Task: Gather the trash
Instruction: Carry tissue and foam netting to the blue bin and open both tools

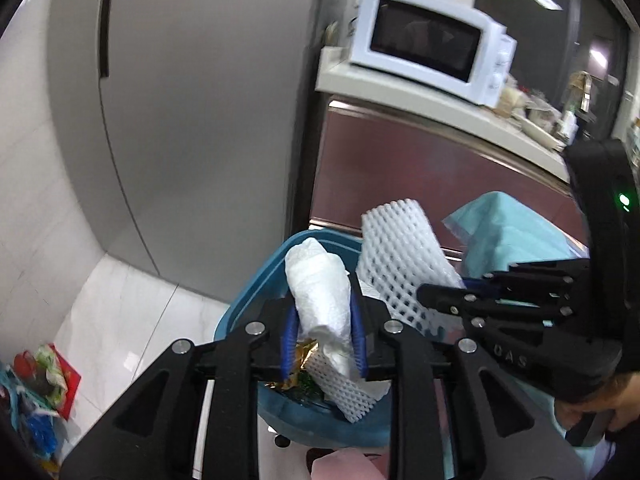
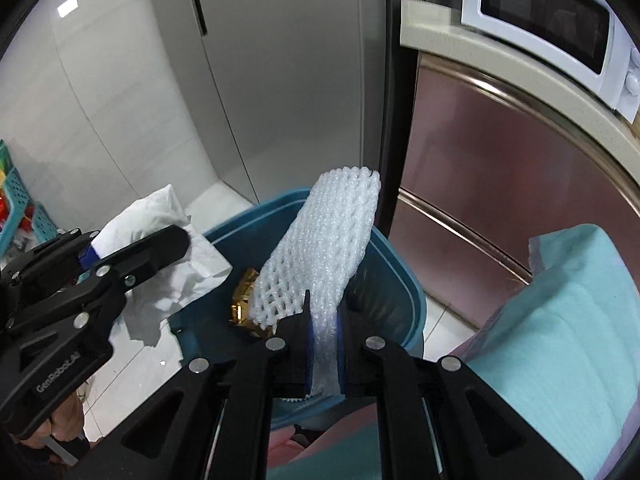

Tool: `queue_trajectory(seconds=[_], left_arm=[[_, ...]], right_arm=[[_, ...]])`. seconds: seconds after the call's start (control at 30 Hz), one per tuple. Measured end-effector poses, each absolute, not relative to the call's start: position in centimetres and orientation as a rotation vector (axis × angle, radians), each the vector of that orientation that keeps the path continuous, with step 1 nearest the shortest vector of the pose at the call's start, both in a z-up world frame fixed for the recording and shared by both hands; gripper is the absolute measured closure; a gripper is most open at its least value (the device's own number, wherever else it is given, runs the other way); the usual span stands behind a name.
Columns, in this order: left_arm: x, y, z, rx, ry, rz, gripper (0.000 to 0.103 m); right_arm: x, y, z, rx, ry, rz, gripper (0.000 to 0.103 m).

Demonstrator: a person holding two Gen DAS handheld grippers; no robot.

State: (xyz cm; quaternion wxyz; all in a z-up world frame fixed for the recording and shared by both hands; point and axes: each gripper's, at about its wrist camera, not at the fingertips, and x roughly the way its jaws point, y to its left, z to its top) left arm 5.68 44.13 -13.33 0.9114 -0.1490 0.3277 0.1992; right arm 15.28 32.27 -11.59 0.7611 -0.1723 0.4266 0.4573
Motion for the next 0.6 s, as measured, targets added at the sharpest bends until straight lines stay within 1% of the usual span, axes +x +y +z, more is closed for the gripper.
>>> queue_trajectory(seconds=[0.07,0.17,0.2,0.23,0.27,0.37,0.4,0.43,0.53,0.6], left_arm=[[6.4,44.5,-14.2,-0.312,0.695,0.413,0.078],[7.7,44.8,-15.3,-0.322,0.715,0.419,0.073],[7.9,44.9,-15.6,-0.324,0.718,0.420,0.071],[8.1,45.0,-15.9,-0.327,0.722,0.424,0.070],[8.1,45.1,-16.2,-0.330,0.723,0.425,0.068],[8.1,45.3,-16.8,-0.329,0.730,0.440,0.066],[8.2,45.3,-16.9,-0.333,0.730,0.440,0.062],[8.3,45.4,-16.9,-0.335,0.730,0.443,0.059],[8.3,45.1,-16.8,-0.325,0.729,0.452,0.058],[8.4,45.0,-16.6,-0.321,0.726,0.458,0.057]], right_arm=[[15.4,32.7,-12.3,-0.387,0.950,0.988,0.095],[15.5,32.8,-12.9,-0.400,0.969,0.980,0.093],[15.4,32.8,-13.1,-0.405,0.970,0.976,0.090],[15.4,32.8,-13.2,-0.414,0.967,0.965,0.085],[15.5,32.9,-13.3,-0.415,0.973,0.964,0.083],[15.7,33.0,-13.6,-0.415,0.981,0.958,0.082],[15.7,33.0,-13.7,-0.414,0.985,0.959,0.078],[15.7,32.9,-13.7,-0.412,0.985,0.956,0.069],[16.1,32.8,-13.8,-0.395,0.988,0.953,0.065],[16.2,32.7,-13.8,-0.391,0.983,0.950,0.064]])
